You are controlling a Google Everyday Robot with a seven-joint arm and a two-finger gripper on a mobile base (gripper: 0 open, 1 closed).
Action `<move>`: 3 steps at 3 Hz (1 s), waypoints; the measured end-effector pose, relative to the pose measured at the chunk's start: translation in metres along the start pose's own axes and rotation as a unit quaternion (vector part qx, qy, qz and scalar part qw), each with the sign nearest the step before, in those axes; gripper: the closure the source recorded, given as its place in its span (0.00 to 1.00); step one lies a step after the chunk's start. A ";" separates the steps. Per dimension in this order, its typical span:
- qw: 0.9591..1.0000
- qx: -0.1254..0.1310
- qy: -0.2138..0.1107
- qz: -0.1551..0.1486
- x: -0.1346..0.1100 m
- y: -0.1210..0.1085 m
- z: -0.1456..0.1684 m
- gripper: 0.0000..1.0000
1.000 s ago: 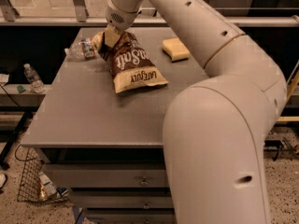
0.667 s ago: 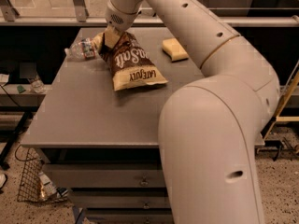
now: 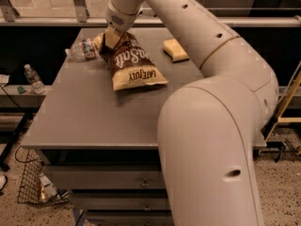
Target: Move brown chip bag near water bottle
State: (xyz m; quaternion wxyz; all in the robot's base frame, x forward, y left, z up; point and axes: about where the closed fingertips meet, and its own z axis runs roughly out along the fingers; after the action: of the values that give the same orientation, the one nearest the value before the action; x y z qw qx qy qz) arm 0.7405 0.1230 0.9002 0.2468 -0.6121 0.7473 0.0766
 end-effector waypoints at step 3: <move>1.000 -0.006 0.002 -0.001 -0.001 0.002 0.011 0.13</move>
Offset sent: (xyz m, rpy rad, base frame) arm 0.0003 0.0017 -0.0028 -0.0010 0.0029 0.0019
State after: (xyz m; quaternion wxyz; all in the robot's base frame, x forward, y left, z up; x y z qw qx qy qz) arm 0.7416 0.1290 0.8902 0.2416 -0.6147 0.7467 0.0793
